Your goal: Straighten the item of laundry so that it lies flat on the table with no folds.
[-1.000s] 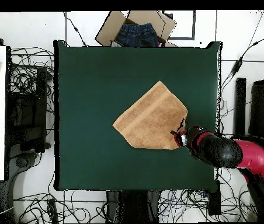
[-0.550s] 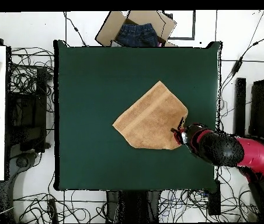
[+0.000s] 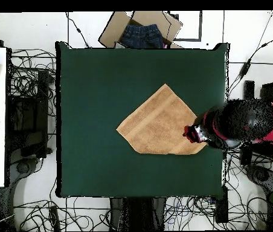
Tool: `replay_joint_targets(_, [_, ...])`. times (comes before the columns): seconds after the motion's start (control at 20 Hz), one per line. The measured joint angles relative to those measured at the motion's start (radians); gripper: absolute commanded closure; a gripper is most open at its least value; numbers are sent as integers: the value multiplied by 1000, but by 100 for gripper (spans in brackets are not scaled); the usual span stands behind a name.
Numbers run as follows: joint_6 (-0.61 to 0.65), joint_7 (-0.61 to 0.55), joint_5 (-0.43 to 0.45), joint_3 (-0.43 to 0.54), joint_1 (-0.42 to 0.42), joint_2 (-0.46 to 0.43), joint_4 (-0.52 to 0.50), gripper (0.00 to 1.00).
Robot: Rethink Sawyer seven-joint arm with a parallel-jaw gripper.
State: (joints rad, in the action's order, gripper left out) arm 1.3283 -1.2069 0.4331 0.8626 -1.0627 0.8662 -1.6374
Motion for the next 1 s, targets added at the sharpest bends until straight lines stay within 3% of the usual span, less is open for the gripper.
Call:
replay_joint_targets(0.15, [138, 16, 13, 3, 17, 32, 74, 0])
replay_joint_targets(0.4, [143, 22, 15, 2, 11, 109, 102, 0])
replay_joint_targets(0.7, [-220, -5, 17, -42, 73, 214, -12, 0])
replay_joint_targets(0.85, [-436, -65, 33, -107, 184, 236, -81, 0])
replay_joint_targets(1.0, [-541, -151, 62, -175, 306, 240, -121, 0])
